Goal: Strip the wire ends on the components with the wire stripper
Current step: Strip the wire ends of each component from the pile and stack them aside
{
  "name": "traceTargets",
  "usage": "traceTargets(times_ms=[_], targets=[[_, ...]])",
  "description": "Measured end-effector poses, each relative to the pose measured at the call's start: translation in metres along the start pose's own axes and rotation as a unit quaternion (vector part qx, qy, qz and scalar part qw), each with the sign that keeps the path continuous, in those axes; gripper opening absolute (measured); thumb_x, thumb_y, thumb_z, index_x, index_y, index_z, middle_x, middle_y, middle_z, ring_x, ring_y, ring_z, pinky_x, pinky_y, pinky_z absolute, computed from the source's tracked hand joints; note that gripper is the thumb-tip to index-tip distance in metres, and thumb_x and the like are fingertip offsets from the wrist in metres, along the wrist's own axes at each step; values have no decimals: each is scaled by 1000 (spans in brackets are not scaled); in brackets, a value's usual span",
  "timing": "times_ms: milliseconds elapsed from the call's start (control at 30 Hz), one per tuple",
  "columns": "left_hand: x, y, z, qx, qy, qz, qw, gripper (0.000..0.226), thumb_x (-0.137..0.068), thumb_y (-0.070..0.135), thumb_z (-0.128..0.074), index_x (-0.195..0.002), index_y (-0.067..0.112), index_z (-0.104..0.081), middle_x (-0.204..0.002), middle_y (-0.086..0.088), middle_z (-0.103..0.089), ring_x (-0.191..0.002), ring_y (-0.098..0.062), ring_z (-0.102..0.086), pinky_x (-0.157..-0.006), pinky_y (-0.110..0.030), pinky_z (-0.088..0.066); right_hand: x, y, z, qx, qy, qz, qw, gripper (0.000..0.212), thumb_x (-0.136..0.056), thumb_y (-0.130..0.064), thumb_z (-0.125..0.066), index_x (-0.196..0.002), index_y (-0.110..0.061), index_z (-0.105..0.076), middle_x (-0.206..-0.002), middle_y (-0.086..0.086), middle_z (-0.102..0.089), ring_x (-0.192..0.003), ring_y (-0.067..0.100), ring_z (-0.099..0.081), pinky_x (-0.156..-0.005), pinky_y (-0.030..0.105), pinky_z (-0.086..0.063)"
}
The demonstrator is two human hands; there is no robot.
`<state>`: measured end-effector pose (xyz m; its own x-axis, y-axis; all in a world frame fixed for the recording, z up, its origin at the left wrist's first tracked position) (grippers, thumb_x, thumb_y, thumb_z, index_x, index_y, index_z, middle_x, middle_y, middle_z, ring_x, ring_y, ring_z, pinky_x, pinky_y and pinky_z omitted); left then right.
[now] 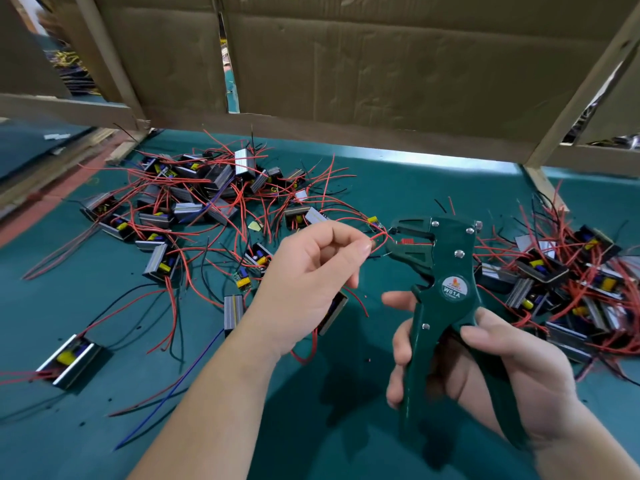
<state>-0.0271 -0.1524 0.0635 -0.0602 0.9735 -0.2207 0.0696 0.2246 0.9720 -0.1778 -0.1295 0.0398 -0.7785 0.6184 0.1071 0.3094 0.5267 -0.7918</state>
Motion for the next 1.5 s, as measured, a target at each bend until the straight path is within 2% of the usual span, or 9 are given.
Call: traceTargets(times_ms=[133,300,400,533,833,1033,1233,1400,1500], targets=[[0,6,3,-33,6,-36,999,13,-85,18,-62,-76,25,-68,-57,15,-55,-51,1,-45,-51,-8,-36,2,2,-2,16,-12,-16,1000,68,-71,-30,-78,-125,3,-53,-88,25,-61,-76,48,-62,-72,52,-49],[4,16,3,-119,-8,-85,989,12,-87,16,-64,-79,23,-68,-60,15,-57,-53,2,-44,-53,-8,-35,3,3,-1,34,-14,-21,999,60,-74,-30,-76,-121,2,-56,-88,25,-62,-78,48,-62,-73,51,-51],[7,24,2,-183,-11,-123,975,15,-88,12,-64,-81,25,-67,-63,21,-59,-56,5,-50,-57,-4,-35,4,5,3,57,6,-30,998,54,-71,-33,-79,-111,-1,-62,-85,26,-62,-75,48,-62,-72,51,-51],[7,29,2,-225,-1,-143,964,17,-88,15,-64,-81,31,-64,-66,23,-59,-60,6,-52,-61,-5,-37,4,7,8,87,34,-36,995,49,-70,-39,-80,-100,-4,-65,-80,25,-63,-70,47,-63,-67,49,-51],[7,31,3,-246,15,-160,956,10,-89,13,-63,-83,19,-68,-66,23,-57,-61,5,-51,-61,-4,-36,2,11,7,71,38,-32,996,45,-72,-42,-78,-95,-6,-66,-76,22,-63,-66,44,-63,-64,47,-51],[7,27,1,-273,7,-163,948,8,-92,14,-61,-86,12,-66,-68,12,-55,-61,-1,-46,-57,-11,-35,1,12,9,72,55,-33,995,47,-69,-44,-80,-93,-6,-66,-75,24,-62,-64,43,-63,-62,45,-51],[7,31,1,-356,20,-198,913,10,-91,15,-61,-84,12,-66,-68,14,-56,-64,-2,-50,-60,-12,-37,0,14,9,78,84,-32,993,50,-64,-49,-82,-85,-7,-65,-69,23,-59,-56,40,-61,-57,42,-51],[3,17,6,-391,13,-140,910,18,-93,25,-56,-83,13,-65,-68,7,-62,-66,-12,-54,-63,-21,-42,-4,24,9,72,153,-25,985,54,-59,-57,-81,-75,-10,-60,-60,18,-53,-43,31,-55,-50,40,-49],[-1,0,9,-410,-20,-73,909,13,-93,21,-61,-81,18,-66,-66,10,-64,-60,-6,-54,-57,-12,-37,-5,26,15,53,208,-24,976,44,-65,-48,-75,-69,-10,-53,-54,14,-44,-33,24,-42,-45,35,-46]])
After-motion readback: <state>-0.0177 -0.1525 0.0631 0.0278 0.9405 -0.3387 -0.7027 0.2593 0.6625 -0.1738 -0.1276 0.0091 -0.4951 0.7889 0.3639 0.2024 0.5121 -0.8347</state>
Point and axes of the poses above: each hand's wrist, its own x-axis away from the middle knuckle, its own z-axis out of the back of the hand, y = z × x, the point moved 7 cm from there along -x, towards the middle knuckle
